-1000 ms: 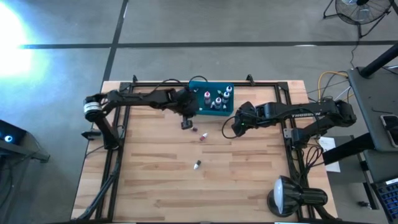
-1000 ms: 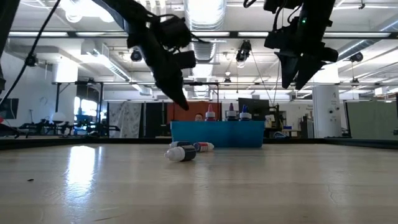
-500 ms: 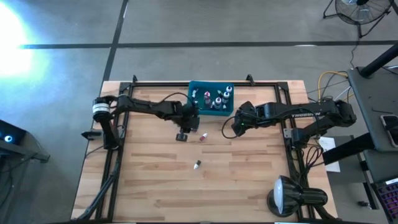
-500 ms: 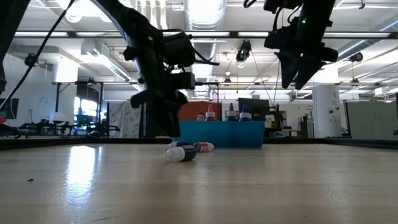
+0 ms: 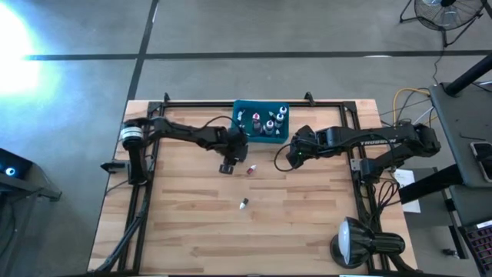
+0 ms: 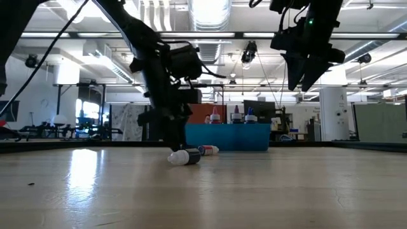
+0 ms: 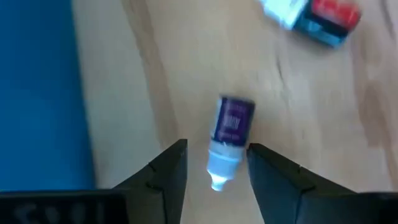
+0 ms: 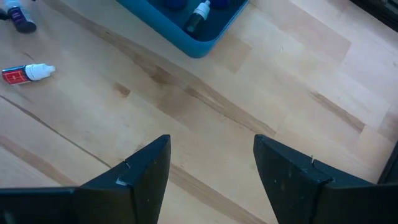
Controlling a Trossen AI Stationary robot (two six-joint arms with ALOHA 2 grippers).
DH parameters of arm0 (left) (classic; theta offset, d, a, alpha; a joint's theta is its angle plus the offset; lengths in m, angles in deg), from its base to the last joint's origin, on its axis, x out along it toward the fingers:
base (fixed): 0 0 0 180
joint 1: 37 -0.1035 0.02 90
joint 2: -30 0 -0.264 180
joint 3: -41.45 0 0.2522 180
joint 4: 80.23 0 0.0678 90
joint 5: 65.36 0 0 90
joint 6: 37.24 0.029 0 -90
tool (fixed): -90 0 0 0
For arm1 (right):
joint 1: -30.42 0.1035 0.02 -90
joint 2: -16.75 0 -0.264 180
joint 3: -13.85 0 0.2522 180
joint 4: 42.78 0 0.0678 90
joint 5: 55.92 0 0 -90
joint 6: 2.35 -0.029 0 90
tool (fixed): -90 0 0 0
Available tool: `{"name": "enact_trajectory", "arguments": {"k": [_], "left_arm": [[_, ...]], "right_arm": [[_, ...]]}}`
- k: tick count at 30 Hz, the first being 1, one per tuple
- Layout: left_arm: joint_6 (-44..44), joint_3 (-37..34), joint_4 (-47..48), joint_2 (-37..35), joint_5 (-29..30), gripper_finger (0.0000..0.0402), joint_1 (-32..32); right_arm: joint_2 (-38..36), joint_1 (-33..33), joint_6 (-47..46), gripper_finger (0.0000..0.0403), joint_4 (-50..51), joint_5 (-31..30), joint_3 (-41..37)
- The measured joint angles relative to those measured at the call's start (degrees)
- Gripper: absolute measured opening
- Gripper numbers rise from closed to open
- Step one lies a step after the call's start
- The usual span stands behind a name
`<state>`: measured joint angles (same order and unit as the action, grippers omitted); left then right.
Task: Pick & Place food coloring
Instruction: Put the small blue food coloring bottle into the blue bin
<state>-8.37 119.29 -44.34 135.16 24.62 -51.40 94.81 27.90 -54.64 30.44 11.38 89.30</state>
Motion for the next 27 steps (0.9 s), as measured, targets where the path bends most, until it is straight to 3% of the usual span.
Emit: {"name": "enact_trajectory", "arguments": {"k": [7,14,27], "left_arm": [[-0.31,0.42,2.56,0.88,-0.07,0.0137,-0.17],[-1.19,0.39,2.08,0.78,-0.27,0.0097,-0.17],[-14.47,0.7,0.29,1.14,-0.02,0.0088,-0.25]], "right_arm": [[-0.04,-0.02,0.0,0.0224,0.07,0.02,0.0],[-0.07,0.0,0.44,0.0224,0.09,0.01,0.0],[-0.07,0.0,0.44,0.0224,0.07,-0.23,0.0]]}}
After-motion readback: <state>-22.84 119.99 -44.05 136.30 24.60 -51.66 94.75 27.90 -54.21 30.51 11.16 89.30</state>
